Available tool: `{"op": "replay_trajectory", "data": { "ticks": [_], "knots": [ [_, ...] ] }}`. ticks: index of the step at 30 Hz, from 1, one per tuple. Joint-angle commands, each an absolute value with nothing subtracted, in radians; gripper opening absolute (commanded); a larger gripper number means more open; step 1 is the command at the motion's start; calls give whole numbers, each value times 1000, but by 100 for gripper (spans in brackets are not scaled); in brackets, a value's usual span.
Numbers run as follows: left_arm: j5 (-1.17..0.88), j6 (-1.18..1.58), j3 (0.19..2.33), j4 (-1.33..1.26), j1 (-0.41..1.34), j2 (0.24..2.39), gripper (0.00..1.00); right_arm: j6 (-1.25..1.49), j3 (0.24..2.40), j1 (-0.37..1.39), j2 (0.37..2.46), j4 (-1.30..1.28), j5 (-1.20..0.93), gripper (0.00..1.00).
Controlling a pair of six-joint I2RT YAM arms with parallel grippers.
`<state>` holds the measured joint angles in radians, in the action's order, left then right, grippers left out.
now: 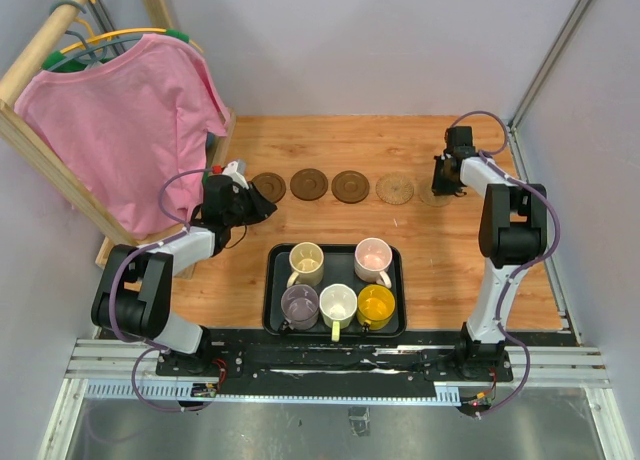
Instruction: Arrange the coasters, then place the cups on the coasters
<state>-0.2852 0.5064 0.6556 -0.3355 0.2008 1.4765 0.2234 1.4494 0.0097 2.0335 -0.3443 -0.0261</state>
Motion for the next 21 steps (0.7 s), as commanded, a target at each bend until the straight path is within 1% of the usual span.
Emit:
{"op": "replay_trajectory", "data": {
  "ticks": [1, 21],
  "knots": [
    [-282, 514, 665, -348, 207, 1476, 14, 214, 1461, -3, 2075, -374, -71, 5],
    [-286, 505, 664, -349, 207, 1498, 14, 197, 1494, -3, 2055, -360, -47, 7]
  ]
}}
